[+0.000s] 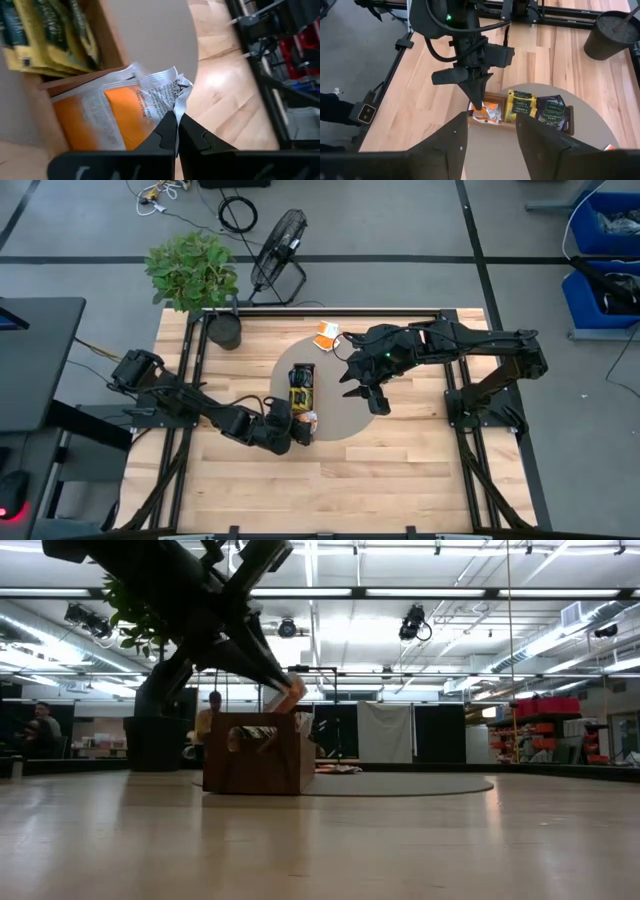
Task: Pick & Place Tea
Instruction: Put the white tea bag into the bottom section of the wooden organizer
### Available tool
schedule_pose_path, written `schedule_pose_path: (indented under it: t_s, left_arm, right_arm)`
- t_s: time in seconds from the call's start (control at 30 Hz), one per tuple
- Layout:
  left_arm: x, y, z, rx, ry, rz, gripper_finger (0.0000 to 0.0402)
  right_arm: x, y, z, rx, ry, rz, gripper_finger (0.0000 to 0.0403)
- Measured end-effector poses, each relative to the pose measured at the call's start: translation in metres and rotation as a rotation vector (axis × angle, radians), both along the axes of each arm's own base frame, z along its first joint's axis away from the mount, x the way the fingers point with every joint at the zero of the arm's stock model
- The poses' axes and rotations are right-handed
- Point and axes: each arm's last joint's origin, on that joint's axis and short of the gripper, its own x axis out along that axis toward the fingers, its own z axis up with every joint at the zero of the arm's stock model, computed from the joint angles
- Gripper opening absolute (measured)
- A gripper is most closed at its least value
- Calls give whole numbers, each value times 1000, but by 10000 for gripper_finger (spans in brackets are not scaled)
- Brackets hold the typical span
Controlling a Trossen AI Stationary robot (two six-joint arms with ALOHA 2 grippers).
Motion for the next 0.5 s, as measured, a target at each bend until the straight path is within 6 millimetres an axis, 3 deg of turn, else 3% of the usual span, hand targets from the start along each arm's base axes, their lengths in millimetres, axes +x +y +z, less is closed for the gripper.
schedule_pose_path:
  t_s: [0.5]
  left_arm:
    - [-6,0,-6,11,85,-9,5]
  right_arm:
    - [1,0,0,-5,-8,5,174]
